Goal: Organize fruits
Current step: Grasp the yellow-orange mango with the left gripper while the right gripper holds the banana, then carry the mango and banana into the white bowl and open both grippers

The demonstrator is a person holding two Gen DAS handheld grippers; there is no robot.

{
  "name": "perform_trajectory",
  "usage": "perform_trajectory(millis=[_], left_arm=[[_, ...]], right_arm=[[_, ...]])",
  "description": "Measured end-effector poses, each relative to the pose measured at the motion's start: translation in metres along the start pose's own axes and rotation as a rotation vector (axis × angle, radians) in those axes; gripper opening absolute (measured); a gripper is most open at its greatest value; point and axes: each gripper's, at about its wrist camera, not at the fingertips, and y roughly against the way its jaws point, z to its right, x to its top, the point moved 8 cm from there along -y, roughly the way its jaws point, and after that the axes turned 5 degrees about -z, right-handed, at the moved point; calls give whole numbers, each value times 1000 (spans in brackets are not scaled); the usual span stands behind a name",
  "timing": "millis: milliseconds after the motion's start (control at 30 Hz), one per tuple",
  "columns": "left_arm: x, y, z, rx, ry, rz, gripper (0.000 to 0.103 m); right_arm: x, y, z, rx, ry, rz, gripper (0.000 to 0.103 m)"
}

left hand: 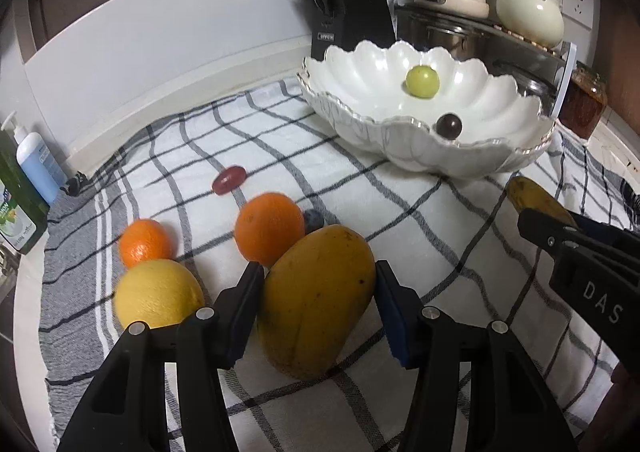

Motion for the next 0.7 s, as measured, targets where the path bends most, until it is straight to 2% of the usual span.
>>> perform_trajectory(millis=[333, 700], left_arm=[[30, 29, 4, -19, -3, 62, 55], [69, 50, 25, -38, -37, 121, 55]], right_arm=[[20, 28, 1, 16, 10, 55, 32], [48, 55, 16, 16, 4, 116, 32]])
